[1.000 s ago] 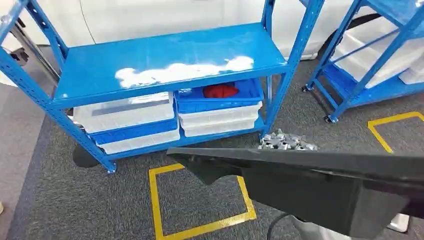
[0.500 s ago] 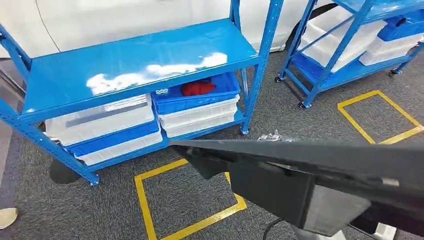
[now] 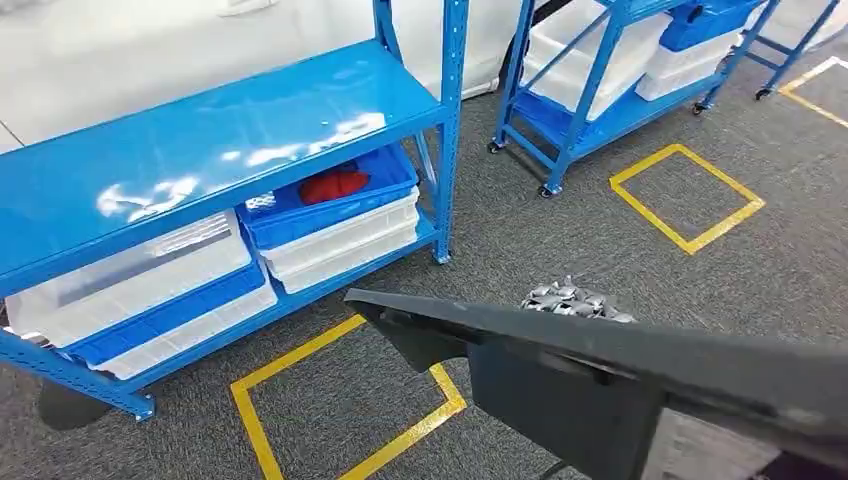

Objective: Take the parts from the cabinet and place them on the table.

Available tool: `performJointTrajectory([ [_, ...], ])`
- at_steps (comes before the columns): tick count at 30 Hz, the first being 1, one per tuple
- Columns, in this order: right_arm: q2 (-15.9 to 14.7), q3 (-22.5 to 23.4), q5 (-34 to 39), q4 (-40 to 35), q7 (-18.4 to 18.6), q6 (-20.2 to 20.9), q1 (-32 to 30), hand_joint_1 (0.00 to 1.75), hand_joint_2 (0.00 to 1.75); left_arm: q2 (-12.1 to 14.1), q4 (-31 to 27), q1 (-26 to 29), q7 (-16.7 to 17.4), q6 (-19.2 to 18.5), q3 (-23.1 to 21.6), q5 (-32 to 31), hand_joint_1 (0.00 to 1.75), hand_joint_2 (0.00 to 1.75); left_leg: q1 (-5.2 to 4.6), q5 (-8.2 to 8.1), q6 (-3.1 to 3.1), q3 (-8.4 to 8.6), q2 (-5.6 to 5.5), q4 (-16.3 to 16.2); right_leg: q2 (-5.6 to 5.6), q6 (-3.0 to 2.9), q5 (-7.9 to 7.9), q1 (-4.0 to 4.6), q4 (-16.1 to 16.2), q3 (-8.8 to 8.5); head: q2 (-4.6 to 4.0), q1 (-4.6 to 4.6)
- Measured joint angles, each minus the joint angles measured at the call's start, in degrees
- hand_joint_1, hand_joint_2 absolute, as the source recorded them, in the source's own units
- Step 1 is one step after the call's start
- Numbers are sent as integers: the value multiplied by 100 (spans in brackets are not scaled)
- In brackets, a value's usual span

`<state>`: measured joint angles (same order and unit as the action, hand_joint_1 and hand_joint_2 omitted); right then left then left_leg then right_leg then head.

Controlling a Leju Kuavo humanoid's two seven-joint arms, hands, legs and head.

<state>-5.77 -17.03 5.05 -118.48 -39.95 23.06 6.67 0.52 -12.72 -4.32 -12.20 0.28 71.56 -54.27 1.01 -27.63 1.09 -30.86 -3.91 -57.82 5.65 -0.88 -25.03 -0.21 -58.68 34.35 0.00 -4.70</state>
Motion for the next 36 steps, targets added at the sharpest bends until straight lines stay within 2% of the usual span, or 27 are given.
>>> performJointTrajectory([
  [2, 0, 0, -4, -35, 0, -42, -6, 175, 175, 2, 0, -2, 13, 0, -9, 2, 0, 175, -33, 12, -56, -1, 93, -9, 100, 84, 42, -31, 30, 30, 0, 0],
  [3, -5, 0, -4, -59, 0, -46, -2, 175, 175, -4, 2, -16, 20, 7, -11, 4, 0, 175, 8, 52, -114, 7, 153, 45, 148, 132, 55, 1, 34, 50, 0, 2],
  [5, -13, 0, -9, -98, 0, -59, 15, 175, 175, -17, 2, -38, 63, 70, -11, 28, 0, 175, 17, 89, -198, 8, 284, 81, -328, 153, -181, 16, -253, 166, 0, 2],
  [6, -11, 0, -30, -103, 0, -70, 8, 175, 175, -33, 2, -26, 101, 113, -9, 31, 0, 175, 5, 87, -202, 2, 351, 80, -445, 169, -435, 4, -669, 354, 0, 2],
  [8, -9, 0, -129, -110, -2, -96, -95, 175, 175, -72, 2, 11, 158, 182, -7, 22, 0, 175, -8, 78, -214, -5, 499, 76, -506, 197, -828, -19, -1595, 783, 0, 2],
  [9, -2, 0, -175, -110, -2, -129, -156, 175, 175, -94, 4, 11, 193, 203, -7, 20, 0, 175, -9, 75, -216, -9, 573, 71, -514, 203, -835, -30, -1787, 873, 0, 2],
  [10, -2, 0, -210, -112, -2, -164, -197, 175, 175, -131, 4, 8, 210, 210, -7, 11, 0, 175, -9, 70, -209, -8, 635, 69, -525, 209, -718, -39, -1681, 812, 0, 2],
  [12, 2, 0, -208, -136, -2, -256, -212, 175, 175, -179, 4, -14, 254, 197, -7, -24, 0, 175, -9, 47, -184, 11, 754, 63, -624, 195, -263, -47, -794, 330, 0, 2],
  [13, 2, 0, -188, -145, -2, -302, -209, 175, 175, -208, 7, -19, 269, 192, -7, -24, 0, 175, -10, 31, -162, 32, 804, 56, -798, 174, -58, -40, -241, 16, 0, 2],
  [14, 0, 0, -157, -142, -2, -352, -198, 175, 175, -216, 7, -19, 289, 179, -7, -20, 0, 175, -44, 8, -126, 43, 851, 47, -1040, 132, -149, 32, 13, -101, 0, 2],
  [15, 0, 0, -147, -140, -2, -372, -195, 175, 175, -230, 7, -18, 293, 179, -7, -15, 0, 175, -60, -5, -92, 42, 878, 37, -924, 79, -100, 35, 23, -86, 0, 2],
  [18, -2, 0, -125, -131, 0, -387, -191, 175, 175, -260, 7, -51, 302, 179, -7, -13, 0, 175, -62, -19, -8, 75, 1050, 51, -749, 1, -88, 48, 25, -38, 0, 2],
  [19, -2, 0, -122, -131, 0, -396, -191, 175, 175, -267, 7, -63, 302, 175, -7, -13, 0, 175, -37, -63, 29, 62, 1024, 35, -692, -50, -53, 3, 69, -60, 0, 0],
  [20, -2, -2, -120, -123, 0, -409, -176, 175, 175, -269, 7, -71, 300, 162, -7, -11, 0, 175, -25, -202, 59, 22, 764, -121, -656, -71, -42, -1, 80, -59, 0, 2],
  [21, 0, -7, -120, -92, 13, -422, -156, 175, 175, -278, 7, -65, 300, 155, -4, -4, 0, 175, -19, -443, 68, -141, 583, -501, -608, -102, -33, -4, 78, -48, 0, 0],
  [23, 4, -46, -169, -2, 118, -422, -153, 175, 175, -282, 7, -34, 300, 151, 0, 26, 0, 175, -18, -870, 91, -602, 454, -1488, -465, -124, -23, 5, 74, -31, 0, 0],
  [24, 11, -74, -214, 55, 190, -422, -155, 175, 175, -282, 7, -12, 300, 149, 2, 26, 0, 175, -18, -926, 94, -753, 443, -1786, -395, -125, -23, 11, 67, -27, 0, 0],
  [25, 15, -103, -232, 94, 236, -422, -153, 175, 175, -286, 7, 1, 300, 146, 4, 26, 0, 175, -19, -865, 91, -794, 441, -1839, -323, -125, -23, 14, 57, -28, 0, 0],
  [26, 15, -123, -262, 138, 271, -424, -149, 175, 175, -295, 7, 1, 300, 142, 4, 26, 0, 175, -19, -665, 77, -718, 439, -1621, -255, -124, -23, 15, 45, -29, 0, 0],
  [28, 26, -186, -295, 261, 358, -444, -90, 175, 175, -304, 7, -9, 289, 114, 4, 28, 0, 175, -18, -110, 28, -305, 367, -666, -113, -114, -28, 14, 21, -32, 0, 0],
  [29, 28, -203, -291, 343, 396, -442, -46, 175, 175, -302, 7, -7, 274, 94, 4, 31, 0, 175, -18, 80, -10, -106, 119, -191, -51, -104, -29, 0, 8, -19, 0, 0],
  [30, 28, -212, -280, 475, 444, -433, 20, 175, 175, -299, 7, -11, 245, 72, 9, 39, 0, 175, 1, 6, -35, -44, -39, -23, 12, -60, -29, 34, -28, 8, 0, 2],
  [32, 28, -214, -280, 703, 505, -402, 110, 175, 175, -299, 7, -17, 225, 61, 13, 39, 0, 175, -40, 13, -52, -38, 60, -24, 124, 21, 12, -17, -12, 55, 0, 2],
  [33, 28, -214, -282, 761, 520, -396, 124, 175, 175, -299, 7, -28, 223, 57, 13, 39, 0, 175, -53, 28, -92, -39, 102, -22, 174, 76, 40, -35, 16, 66, 0, 0],
  [34, 28, -214, -282, 828, 525, -387, 139, 175, 175, -304, 7, -40, 214, 48, 13, 39, 0, 175, 9, 80, -148, -30, 163, 59, 230, 121, 49, 4, 17, 75, 0, 2],
  [35, 28, -214, -282, 872, 525, -372, 144, 175, 175, -313, 7, -55, 208, 42, 13, 39, 0, 175, 4, 114, -174, -7, 250, 95, -11, 121, -24, 6, -78, 112, 0, 2],
  [36, 28, -216, -282, 905, 522, -361, 201, 175, 175, -310, 7, -51, 195, 42, 13, 39, 0, 175, 3, 122, -199, -12, 296, 105, -272, 134, -207, 19, -319, 235, 0, 4],
])
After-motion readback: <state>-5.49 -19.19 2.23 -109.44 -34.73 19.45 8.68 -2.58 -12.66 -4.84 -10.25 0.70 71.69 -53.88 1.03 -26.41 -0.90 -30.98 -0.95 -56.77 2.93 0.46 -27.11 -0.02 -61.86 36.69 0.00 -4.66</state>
